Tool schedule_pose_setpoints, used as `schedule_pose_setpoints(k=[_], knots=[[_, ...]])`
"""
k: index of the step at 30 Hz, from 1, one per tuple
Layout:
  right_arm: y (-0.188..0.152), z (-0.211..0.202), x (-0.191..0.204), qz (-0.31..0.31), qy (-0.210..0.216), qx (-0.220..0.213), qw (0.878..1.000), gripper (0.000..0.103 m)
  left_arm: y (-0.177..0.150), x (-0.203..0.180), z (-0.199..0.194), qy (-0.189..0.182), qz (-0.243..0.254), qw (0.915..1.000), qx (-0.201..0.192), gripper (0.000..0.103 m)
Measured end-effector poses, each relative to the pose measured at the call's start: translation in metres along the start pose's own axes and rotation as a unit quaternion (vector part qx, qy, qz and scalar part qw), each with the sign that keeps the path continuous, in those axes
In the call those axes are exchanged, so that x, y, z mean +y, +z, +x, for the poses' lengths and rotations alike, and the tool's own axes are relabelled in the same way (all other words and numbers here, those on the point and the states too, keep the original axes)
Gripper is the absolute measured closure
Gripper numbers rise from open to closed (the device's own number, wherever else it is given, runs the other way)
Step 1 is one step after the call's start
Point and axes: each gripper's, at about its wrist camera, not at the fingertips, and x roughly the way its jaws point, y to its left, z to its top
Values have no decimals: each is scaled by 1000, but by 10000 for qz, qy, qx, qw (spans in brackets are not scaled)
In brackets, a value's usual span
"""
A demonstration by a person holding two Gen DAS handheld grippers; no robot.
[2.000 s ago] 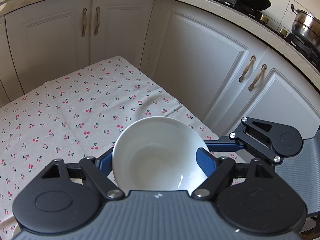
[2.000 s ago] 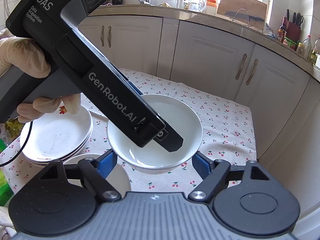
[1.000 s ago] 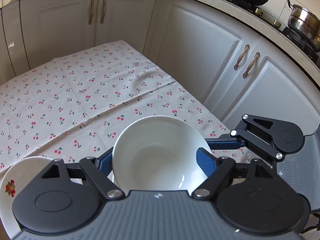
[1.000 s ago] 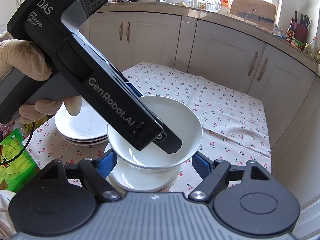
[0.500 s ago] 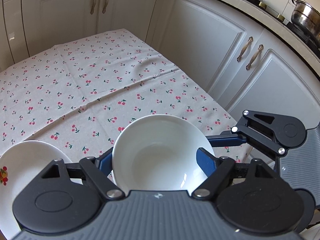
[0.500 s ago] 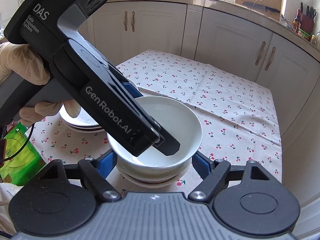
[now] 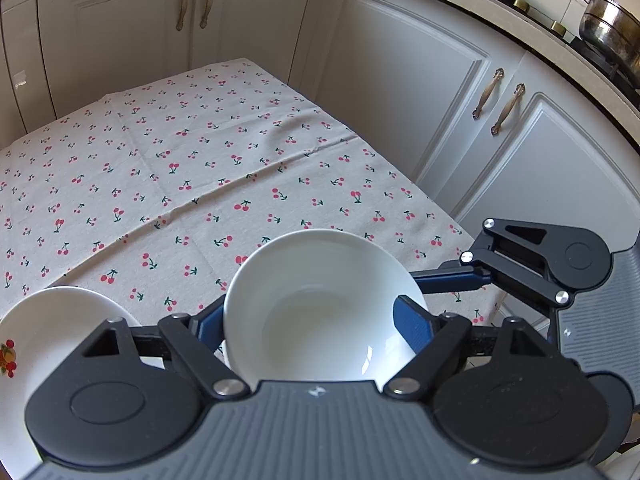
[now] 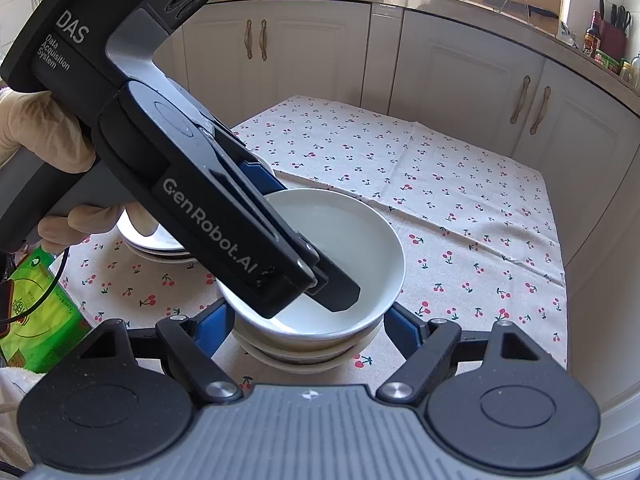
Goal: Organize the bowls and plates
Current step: 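Lower the bowls into the last white bowl and open the left gripper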
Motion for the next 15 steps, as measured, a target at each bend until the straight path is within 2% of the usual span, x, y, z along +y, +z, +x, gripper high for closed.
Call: schedule_pose_setpoints(k=[4, 8, 12, 15], knots=[[0, 1, 0, 4, 6, 17, 10000, 18, 0, 1, 0, -16, 3, 10000, 1, 19], [0, 2, -2, 48, 92, 32, 9999, 17, 1, 1, 1, 86, 32, 10000, 10, 14], [0, -6, 3, -105, 13, -216, 9997, 1, 2, 2, -2, 62, 69, 9999, -76, 14], [2, -11, 4, -166, 39, -346, 9993, 0, 2, -1, -8, 125, 197, 9995, -204, 14]])
